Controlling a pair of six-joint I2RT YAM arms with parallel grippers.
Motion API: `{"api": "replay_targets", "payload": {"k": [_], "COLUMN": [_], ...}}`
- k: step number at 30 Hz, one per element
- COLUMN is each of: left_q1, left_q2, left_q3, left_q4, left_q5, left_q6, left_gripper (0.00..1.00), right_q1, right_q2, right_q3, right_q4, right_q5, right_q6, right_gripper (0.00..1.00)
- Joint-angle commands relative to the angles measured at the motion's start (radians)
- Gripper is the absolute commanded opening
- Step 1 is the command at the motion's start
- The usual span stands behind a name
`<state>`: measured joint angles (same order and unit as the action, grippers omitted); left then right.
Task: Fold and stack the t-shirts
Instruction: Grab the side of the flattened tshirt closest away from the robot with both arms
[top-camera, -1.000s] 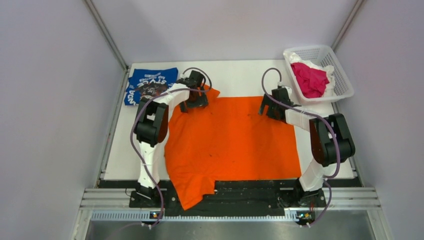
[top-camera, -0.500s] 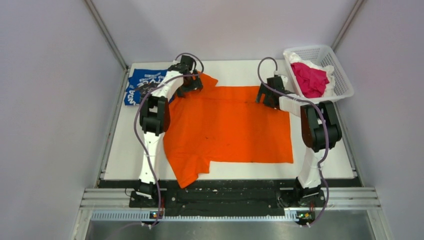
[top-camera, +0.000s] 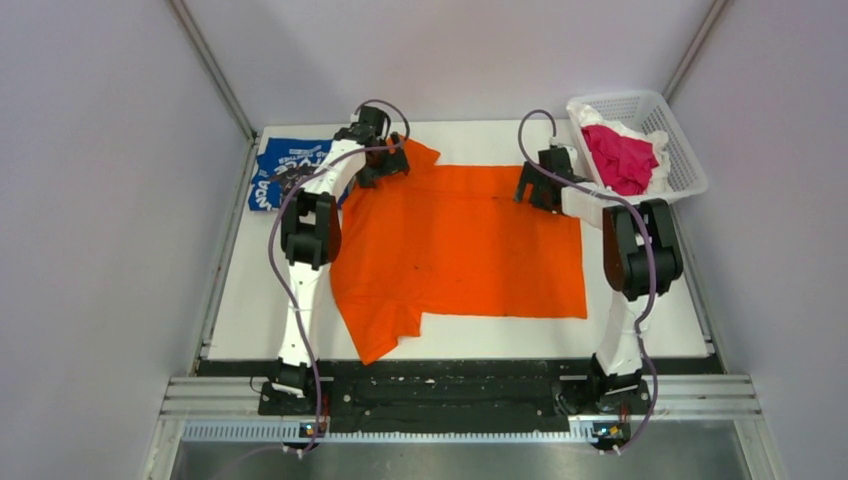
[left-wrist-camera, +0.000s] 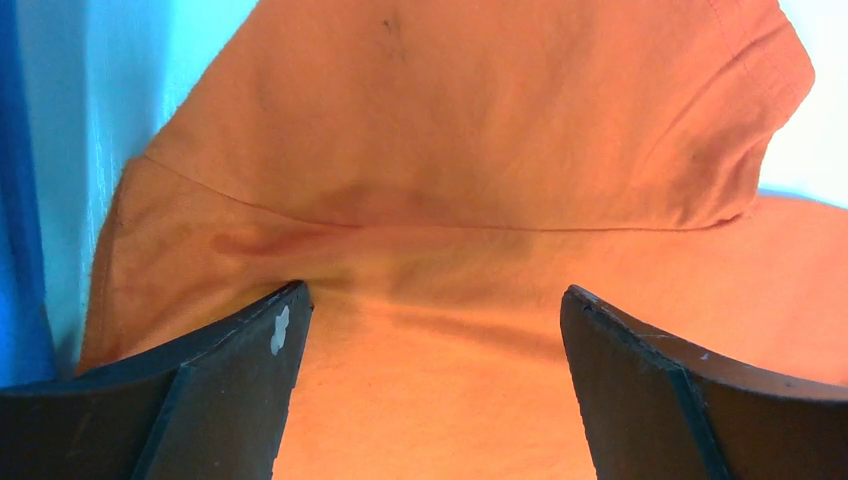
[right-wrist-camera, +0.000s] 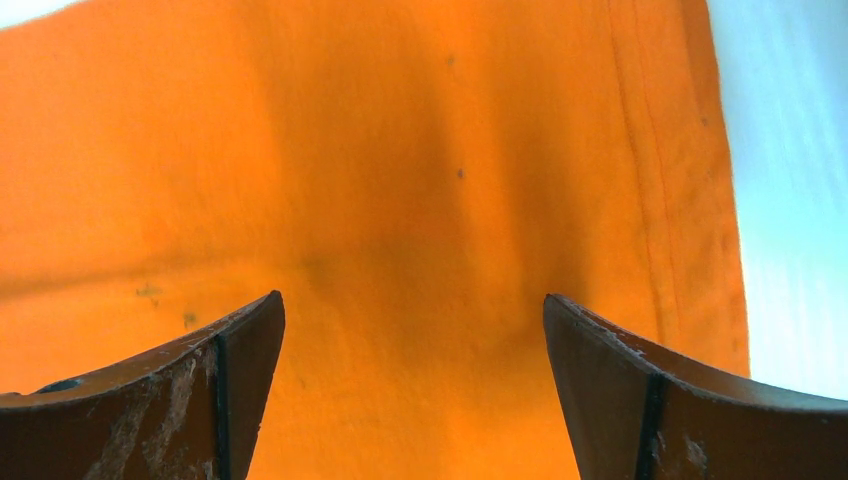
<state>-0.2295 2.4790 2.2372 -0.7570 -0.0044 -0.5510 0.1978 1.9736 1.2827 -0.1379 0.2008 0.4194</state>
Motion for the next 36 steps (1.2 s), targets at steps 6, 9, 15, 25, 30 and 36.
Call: {"api": "replay_targets", "payload": {"k": [6, 9, 15, 25, 30, 36], "left_q1": [-0.102, -0.141, -0.277, -0.579, -0.656, -0.657], "left_q2": [-0.44, -0.618, -0.97, -1.329, -1.407, -1.395], "left_q3": [-0.333, -0.551, -1.046, -1.492, -1.601, -1.654], "left_q4": [0.053, 0.048, 0.054, -0.223, -0.306, -0.154], "left_q5": [-0.087, -0.12, -0.215, -0.197, -0.177, -0.132], "left_q6": [0.03, -0.032, -0.154, -0.476, -0.608, -0.56], "left_gripper": [0.99, 0.99, 0.99, 0.97, 0.86, 0.68], "right_q1": [0.002, -0.002, -0.052, -0.07, -0.073, -0.072], "right_q2": [-0.409, -0.541, -0.714, -0.835, -0.844, -0.844], "right_q3": [-0.24, -0.369, -0.537, -0.6, -0.605, -0.607], "right_q4": [-0.048, -0.042, -0.039, -0.041, -0.046, -0.046], "right_q5": [0.0, 0.007, 0.057, 0.073, 0.078, 0.084], "right_q6": [0.046, 0.099, 0.257, 0.261, 0.264, 0.266], "right_gripper": [0.99, 0.99, 0.99, 0.99, 0.99, 0.99]}}
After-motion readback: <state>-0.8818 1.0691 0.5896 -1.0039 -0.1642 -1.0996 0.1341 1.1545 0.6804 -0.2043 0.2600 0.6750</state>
